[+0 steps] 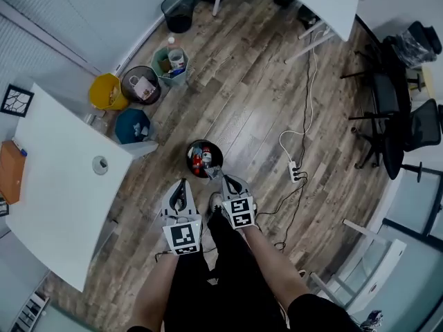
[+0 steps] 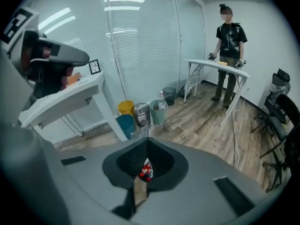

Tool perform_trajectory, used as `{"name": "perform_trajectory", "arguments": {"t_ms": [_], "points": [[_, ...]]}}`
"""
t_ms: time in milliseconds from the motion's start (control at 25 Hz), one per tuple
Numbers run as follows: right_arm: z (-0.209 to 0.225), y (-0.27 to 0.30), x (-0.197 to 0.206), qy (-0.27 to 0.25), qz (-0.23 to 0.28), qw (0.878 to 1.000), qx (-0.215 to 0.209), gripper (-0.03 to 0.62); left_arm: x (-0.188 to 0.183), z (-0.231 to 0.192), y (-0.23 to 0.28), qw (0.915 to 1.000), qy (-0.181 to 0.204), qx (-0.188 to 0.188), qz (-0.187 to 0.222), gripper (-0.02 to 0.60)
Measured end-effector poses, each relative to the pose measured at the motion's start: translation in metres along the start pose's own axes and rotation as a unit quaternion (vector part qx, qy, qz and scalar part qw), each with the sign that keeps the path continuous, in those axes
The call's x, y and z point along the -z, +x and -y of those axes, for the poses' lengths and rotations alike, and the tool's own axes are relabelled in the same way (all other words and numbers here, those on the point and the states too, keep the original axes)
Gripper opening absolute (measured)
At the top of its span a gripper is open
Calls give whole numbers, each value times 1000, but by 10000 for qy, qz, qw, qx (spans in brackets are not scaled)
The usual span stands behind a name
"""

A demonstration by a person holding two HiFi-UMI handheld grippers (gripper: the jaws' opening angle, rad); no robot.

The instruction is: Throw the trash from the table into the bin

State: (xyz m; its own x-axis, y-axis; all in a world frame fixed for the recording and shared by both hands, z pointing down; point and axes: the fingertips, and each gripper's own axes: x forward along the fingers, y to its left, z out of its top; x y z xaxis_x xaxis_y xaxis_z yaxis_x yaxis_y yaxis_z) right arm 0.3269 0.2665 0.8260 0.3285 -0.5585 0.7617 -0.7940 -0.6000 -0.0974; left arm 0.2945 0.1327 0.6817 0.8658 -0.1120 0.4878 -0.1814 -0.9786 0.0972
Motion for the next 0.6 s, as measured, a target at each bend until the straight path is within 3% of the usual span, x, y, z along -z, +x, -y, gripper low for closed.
{"name": "perform_trajectory", "arguments": {"t_ms": [240, 600], "points": [[8, 77, 51, 175, -677, 9975, 115, 5, 41, -13, 18, 9993, 34, 180, -320, -2], [11, 150, 100, 197, -1348, 9901, 354, 6, 87, -45, 27, 9978, -271, -38, -607, -2]]}}
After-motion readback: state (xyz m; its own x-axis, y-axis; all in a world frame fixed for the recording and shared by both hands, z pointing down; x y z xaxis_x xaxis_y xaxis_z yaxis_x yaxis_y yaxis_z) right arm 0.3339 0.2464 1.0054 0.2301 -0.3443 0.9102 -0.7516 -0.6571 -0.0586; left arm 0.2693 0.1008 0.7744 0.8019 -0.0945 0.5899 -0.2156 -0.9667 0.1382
